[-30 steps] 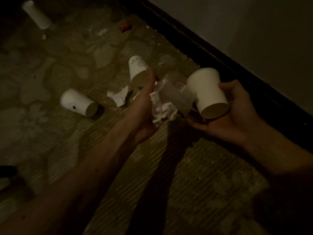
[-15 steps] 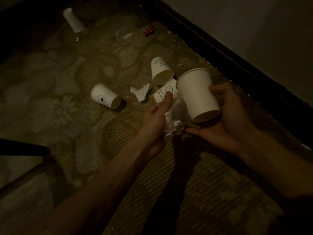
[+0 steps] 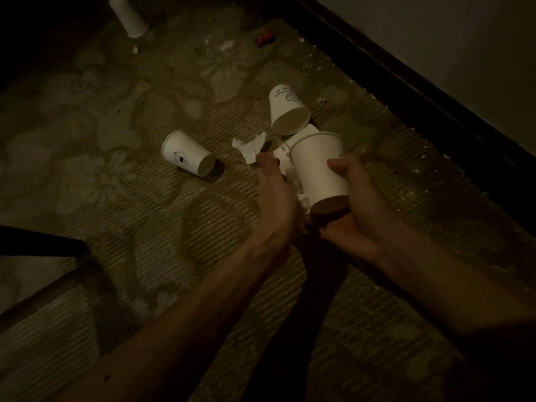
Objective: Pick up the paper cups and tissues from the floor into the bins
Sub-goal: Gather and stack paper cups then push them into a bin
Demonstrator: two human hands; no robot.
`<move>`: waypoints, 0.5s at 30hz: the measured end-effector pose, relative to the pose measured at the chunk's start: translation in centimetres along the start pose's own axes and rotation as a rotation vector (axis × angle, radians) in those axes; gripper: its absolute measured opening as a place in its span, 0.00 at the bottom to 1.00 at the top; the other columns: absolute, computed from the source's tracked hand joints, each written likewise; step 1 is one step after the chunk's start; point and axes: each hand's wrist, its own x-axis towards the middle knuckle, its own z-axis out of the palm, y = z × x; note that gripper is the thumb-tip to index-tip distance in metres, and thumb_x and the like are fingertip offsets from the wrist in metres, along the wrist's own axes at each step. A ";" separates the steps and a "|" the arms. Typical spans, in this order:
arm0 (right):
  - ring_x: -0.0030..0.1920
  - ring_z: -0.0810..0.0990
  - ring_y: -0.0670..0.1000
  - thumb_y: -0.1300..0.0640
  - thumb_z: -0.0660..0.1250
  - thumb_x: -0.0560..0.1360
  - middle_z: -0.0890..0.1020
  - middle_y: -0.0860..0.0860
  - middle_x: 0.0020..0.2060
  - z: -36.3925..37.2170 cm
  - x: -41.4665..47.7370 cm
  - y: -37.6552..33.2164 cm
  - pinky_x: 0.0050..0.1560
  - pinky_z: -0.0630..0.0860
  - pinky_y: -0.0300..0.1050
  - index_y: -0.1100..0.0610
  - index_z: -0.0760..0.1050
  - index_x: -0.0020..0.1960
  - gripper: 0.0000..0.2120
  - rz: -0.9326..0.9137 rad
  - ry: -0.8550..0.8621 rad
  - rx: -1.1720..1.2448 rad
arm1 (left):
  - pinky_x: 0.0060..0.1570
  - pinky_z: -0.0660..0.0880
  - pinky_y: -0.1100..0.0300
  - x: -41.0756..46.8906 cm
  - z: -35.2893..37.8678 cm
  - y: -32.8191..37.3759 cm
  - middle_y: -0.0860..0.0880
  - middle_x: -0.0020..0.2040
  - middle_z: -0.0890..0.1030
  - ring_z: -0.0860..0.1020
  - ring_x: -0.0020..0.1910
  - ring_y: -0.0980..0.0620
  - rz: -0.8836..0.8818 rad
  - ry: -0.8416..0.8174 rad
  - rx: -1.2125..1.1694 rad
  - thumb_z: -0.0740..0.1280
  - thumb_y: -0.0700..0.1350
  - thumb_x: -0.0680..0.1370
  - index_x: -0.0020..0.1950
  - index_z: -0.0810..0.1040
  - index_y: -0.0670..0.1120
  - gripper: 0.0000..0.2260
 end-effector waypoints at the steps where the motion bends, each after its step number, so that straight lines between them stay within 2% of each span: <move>1: 0.45 0.83 0.55 0.48 0.65 0.74 0.83 0.59 0.50 0.1 0.3 0.1 0.48 0.77 0.50 0.58 0.74 0.64 0.22 -0.002 0.012 0.013 | 0.58 0.79 0.46 0.1 -0.1 0.2 0.49 0.65 0.77 0.80 0.58 0.50 -0.009 -0.014 -0.069 0.42 0.66 0.81 0.72 0.67 0.53 0.29; 4: 0.47 0.85 0.56 0.48 0.63 0.75 0.85 0.59 0.48 0.5 1.4 0.0 0.53 0.79 0.53 0.60 0.77 0.58 0.18 -0.014 0.065 0.046 | 0.52 0.81 0.48 1.0 -0.3 0.8 0.44 0.63 0.79 0.82 0.57 0.48 -0.084 -0.044 -0.262 0.44 0.67 0.81 0.74 0.64 0.53 0.29; 6: 0.52 0.84 0.58 0.47 0.63 0.75 0.84 0.60 0.52 0.9 2.2 -0.2 0.58 0.77 0.56 0.61 0.76 0.59 0.20 -0.028 0.113 0.038 | 0.36 0.81 0.54 2.3 -0.6 1.2 0.41 0.59 0.80 0.84 0.45 0.49 -0.135 -0.049 -0.379 0.46 0.67 0.81 0.72 0.65 0.51 0.29; 7: 0.56 0.83 0.59 0.47 0.63 0.75 0.83 0.61 0.55 1.0 2.6 -0.4 0.60 0.76 0.58 0.61 0.75 0.61 0.21 -0.040 0.137 0.031 | 0.37 0.81 0.53 3.2 -0.9 1.2 0.42 0.61 0.79 0.84 0.45 0.48 -0.132 -0.025 -0.389 0.46 0.67 0.81 0.71 0.66 0.50 0.29; 8: 0.58 0.82 0.60 0.47 0.63 0.75 0.83 0.61 0.57 1.0 3.0 -0.6 0.62 0.74 0.59 0.61 0.75 0.62 0.22 -0.055 0.151 0.024 | 0.45 0.81 0.49 4.2 -1.2 1.0 0.43 0.63 0.77 0.82 0.53 0.46 -0.100 0.005 -0.340 0.46 0.66 0.81 0.71 0.66 0.50 0.28; 10: 0.59 0.81 0.61 0.47 0.63 0.75 0.81 0.62 0.58 0.9 3.4 -1.2 0.64 0.72 0.59 0.61 0.75 0.62 0.22 -0.086 0.171 0.022 | 0.66 0.71 0.45 6.7 -1.9 0.7 0.45 0.70 0.72 0.74 0.67 0.45 0.044 0.098 -0.094 0.47 0.60 0.84 0.73 0.66 0.50 0.24; 11: 0.61 0.80 0.61 0.46 0.63 0.75 0.81 0.62 0.59 0.8 3.6 -1.5 0.65 0.71 0.59 0.60 0.75 0.62 0.22 -0.098 0.184 0.027 | 0.71 0.66 0.48 8.0 -2.4 0.6 0.45 0.74 0.68 0.69 0.71 0.45 0.153 0.132 0.116 0.49 0.57 0.85 0.76 0.64 0.50 0.22; 13: 0.63 0.78 0.61 0.46 0.64 0.75 0.80 0.62 0.60 0.4 3.9 -2.0 0.66 0.70 0.61 0.60 0.75 0.63 0.22 -0.105 0.207 0.035 | 0.73 0.57 0.54 10.7 -3.9 0.4 0.45 0.79 0.59 0.60 0.76 0.46 0.331 0.086 0.569 0.51 0.53 0.85 0.79 0.60 0.51 0.21; 15: 0.61 0.80 0.61 0.47 0.64 0.75 0.81 0.61 0.57 -0.1 4.0 -2.1 0.64 0.72 0.61 0.60 0.75 0.61 0.21 -0.102 0.223 0.042 | 0.75 0.55 0.49 13.4 -5.0 0.4 0.45 0.80 0.56 0.54 0.78 0.45 0.403 -0.069 0.948 0.51 0.52 0.86 0.79 0.59 0.50 0.22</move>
